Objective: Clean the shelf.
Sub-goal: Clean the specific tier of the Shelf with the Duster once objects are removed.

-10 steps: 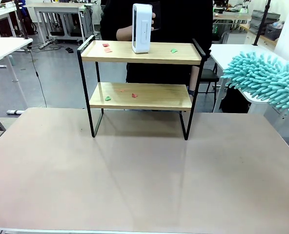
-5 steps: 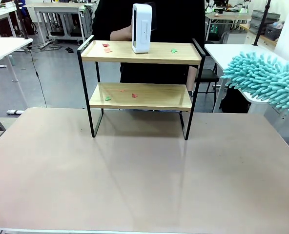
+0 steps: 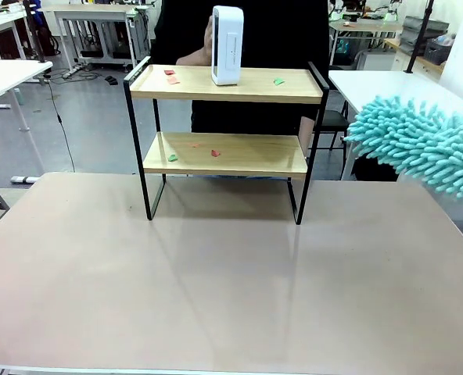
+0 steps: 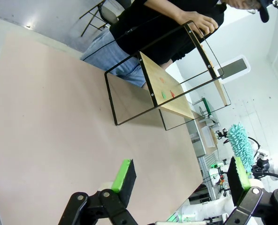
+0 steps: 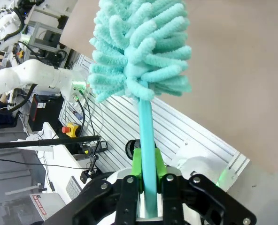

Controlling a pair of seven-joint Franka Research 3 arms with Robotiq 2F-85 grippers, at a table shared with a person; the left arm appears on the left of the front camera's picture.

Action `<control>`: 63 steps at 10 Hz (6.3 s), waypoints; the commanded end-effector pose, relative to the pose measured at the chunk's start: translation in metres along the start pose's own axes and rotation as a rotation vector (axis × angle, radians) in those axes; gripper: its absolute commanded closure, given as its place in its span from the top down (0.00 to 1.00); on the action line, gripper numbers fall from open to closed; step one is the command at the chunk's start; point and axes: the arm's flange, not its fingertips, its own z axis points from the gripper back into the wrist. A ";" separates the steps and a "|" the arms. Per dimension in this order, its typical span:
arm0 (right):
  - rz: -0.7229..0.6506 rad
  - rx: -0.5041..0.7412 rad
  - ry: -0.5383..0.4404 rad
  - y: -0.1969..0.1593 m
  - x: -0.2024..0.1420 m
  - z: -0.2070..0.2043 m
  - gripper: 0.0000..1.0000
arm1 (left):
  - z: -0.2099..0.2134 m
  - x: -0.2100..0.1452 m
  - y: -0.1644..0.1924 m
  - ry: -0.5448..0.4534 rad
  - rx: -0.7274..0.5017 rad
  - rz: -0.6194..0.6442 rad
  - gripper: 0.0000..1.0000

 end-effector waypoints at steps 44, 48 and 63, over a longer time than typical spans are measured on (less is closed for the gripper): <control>0.302 -0.270 0.134 0.094 0.323 -0.351 0.00 | -0.001 -0.001 -0.001 -0.010 -0.016 -0.023 1.00; 0.516 -0.196 0.237 0.091 0.311 -0.337 0.00 | -0.001 -0.001 -0.001 -0.010 -0.016 -0.023 1.00; 0.453 0.012 0.256 0.057 0.237 -0.246 0.00 | -0.001 -0.001 -0.001 -0.010 -0.016 -0.023 1.00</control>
